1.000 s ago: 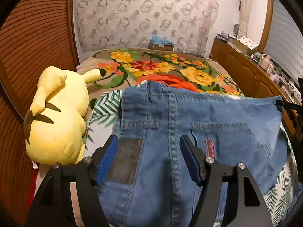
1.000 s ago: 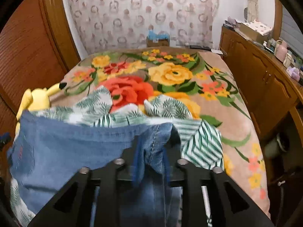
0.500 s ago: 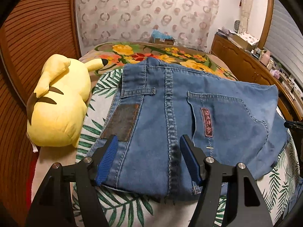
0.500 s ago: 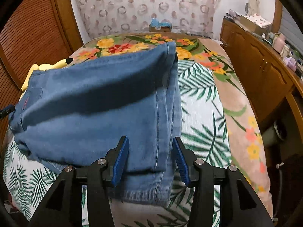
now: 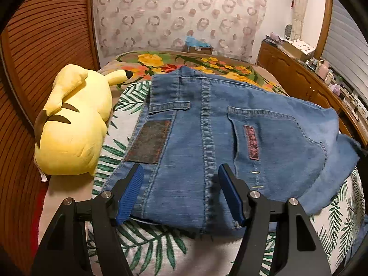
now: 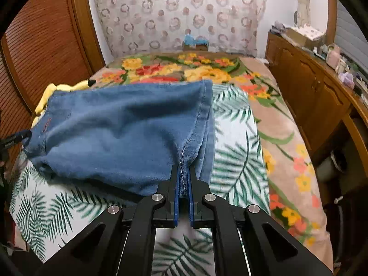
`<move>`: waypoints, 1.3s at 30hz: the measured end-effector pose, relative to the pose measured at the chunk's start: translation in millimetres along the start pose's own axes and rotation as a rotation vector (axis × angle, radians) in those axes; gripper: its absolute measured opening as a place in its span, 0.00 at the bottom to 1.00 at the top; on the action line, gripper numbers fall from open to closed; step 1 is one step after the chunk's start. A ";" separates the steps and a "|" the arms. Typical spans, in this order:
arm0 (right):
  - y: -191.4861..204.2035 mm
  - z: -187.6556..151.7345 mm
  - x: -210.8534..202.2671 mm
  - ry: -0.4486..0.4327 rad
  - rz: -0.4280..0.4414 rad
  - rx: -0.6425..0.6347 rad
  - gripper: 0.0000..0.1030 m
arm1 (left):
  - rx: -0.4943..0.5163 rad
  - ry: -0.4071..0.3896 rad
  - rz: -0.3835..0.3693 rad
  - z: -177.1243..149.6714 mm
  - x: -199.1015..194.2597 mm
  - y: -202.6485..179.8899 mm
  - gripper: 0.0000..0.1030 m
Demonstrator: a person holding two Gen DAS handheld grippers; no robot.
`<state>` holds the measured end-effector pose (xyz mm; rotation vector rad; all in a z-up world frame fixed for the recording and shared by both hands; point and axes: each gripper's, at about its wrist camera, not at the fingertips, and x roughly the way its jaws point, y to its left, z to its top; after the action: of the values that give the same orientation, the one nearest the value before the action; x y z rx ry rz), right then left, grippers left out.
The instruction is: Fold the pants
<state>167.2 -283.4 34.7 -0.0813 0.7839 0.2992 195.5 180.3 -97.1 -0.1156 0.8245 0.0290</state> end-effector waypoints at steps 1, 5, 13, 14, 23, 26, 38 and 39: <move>2.2 -5.6 3.0 0.013 -0.006 -0.002 0.06 | -0.007 -0.001 0.001 0.6 0.3 2.1 0.67; 8.1 -7.4 17.1 0.035 -0.039 0.014 0.18 | -0.027 -0.001 0.012 1.9 -0.2 9.8 0.68; 20.4 -5.7 32.7 0.073 -0.067 0.051 0.57 | -0.042 0.063 0.053 -4.6 11.8 22.3 0.72; 22.2 -4.4 30.5 0.064 -0.069 0.047 0.58 | -0.047 0.068 0.055 -6.0 13.3 23.6 0.72; 32.4 -14.2 27.7 0.053 -0.044 0.020 0.55 | -0.039 0.062 0.080 -9.7 15.1 18.9 0.72; 34.1 -16.4 26.7 0.046 -0.002 0.007 0.25 | -0.037 0.064 0.083 -9.3 15.1 17.8 0.72; 29.0 -15.9 25.3 0.008 0.060 -0.002 0.11 | 0.020 0.049 0.091 -11.9 4.8 6.2 0.13; 27.8 -16.0 22.4 -0.003 0.062 0.002 0.11 | 0.024 0.043 0.094 -12.1 2.4 5.0 0.13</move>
<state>163.0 -254.6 8.7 -0.0551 0.7844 0.3574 187.9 183.8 -107.4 -0.0548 0.8730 0.1049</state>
